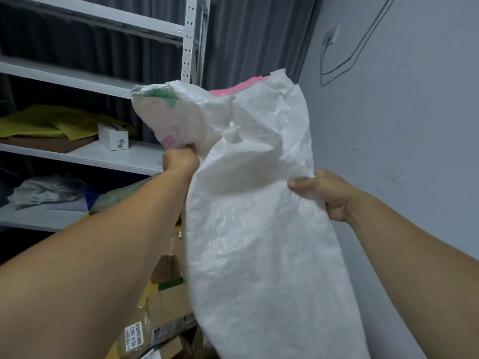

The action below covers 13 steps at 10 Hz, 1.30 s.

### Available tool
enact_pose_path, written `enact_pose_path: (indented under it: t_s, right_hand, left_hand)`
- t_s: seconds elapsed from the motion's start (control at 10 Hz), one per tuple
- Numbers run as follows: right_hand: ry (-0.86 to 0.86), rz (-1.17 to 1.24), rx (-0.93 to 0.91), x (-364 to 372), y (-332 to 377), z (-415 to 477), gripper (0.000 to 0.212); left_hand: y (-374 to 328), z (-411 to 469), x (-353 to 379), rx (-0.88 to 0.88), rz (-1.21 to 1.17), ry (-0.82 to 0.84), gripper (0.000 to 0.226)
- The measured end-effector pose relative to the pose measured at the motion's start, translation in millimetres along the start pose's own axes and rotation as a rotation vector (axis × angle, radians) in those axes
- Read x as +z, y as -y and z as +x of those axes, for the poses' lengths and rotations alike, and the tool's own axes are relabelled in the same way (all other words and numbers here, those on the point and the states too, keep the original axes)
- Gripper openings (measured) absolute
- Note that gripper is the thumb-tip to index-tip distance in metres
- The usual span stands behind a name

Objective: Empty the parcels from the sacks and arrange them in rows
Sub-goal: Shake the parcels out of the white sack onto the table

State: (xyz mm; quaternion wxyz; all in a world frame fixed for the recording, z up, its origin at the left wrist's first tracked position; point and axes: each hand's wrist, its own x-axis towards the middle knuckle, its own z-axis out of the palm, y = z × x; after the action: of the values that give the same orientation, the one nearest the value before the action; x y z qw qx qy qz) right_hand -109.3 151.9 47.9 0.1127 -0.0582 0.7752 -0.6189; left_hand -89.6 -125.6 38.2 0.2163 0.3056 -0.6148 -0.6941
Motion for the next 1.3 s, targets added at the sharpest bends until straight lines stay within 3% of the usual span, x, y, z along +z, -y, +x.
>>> enact_pose_path:
  t_s: [0.1, 0.2, 0.3, 0.4, 0.5, 0.6, 0.7, 0.8, 0.9, 1.0, 1.1, 1.2, 1.3]
  right_hand:
    - [-0.14, 0.096, -0.039, -7.7, 3.3, 5.2, 0.03]
    - [-0.315, 0.132, -0.067, -24.0, 12.8, 8.2, 0.024]
    - [-0.373, 0.113, -0.082, -21.8, 13.0, 10.6, 0.021]
    - [-0.448, 0.127, -0.057, -18.2, -1.0, 18.1, 0.037]
    - [-0.453, 0.215, -0.051, -19.1, -5.0, 20.5, 0.034]
    - [-0.399, 0.369, -0.096, -20.8, -5.5, 23.2, 0.022]
    - [-0.358, 0.408, -0.103, -19.6, -7.9, 28.4, 0.029]
    - [-0.294, 0.409, -0.048, -24.8, -16.4, 35.7, 0.034]
    - [-0.324, 0.357, -0.011, -35.2, -21.7, 36.8, 0.035]
    - [-0.398, 0.243, 0.025, -52.1, -33.1, 34.0, 0.046]
    - [-0.416, 0.251, 0.007, -55.9, -38.3, 35.5, 0.046]
    - [-0.329, 0.224, -0.096, -60.2, -36.3, 31.7, 0.063]
    - [-0.165, 0.181, -0.149, -67.9, -31.2, 24.8, 0.083]
  left_hand:
    - [0.7, 8.2, -9.8, 0.011, 0.024, 0.032, 0.044]
    - [21.7, 56.3, -33.1, -0.102, -0.213, -0.025, 0.043]
    - [25.3, 54.0, -39.5, -0.212, -0.361, -0.013, 0.037]
    - [28.0, 35.3, -44.0, -0.193, -0.491, 0.155, 0.021]
    - [36.1, 14.9, -39.9, -0.151, -0.699, 0.277, 0.021]
    - [61.2, -1.5, -36.0, -0.224, -0.578, 0.446, 0.071]
    - [67.9, -23.7, -29.2, -0.258, -0.401, 0.622, 0.054]
    - [63.8, -47.3, -9.8, -0.251, -0.286, 0.576, 0.033]
    - [60.1, -50.7, -6.7, -0.171, -0.213, 0.431, 0.03]
    - [50.7, -49.6, -11.6, -0.048, -0.142, 0.161, 0.032]
    - [44.8, -54.9, -13.6, 0.013, -0.161, 0.138, 0.04]
    - [39.6, -55.1, -16.1, 0.066, -0.185, 0.251, 0.082]
    - [33.3, -49.8, -23.7, 0.118, -0.128, 0.348, 0.103]
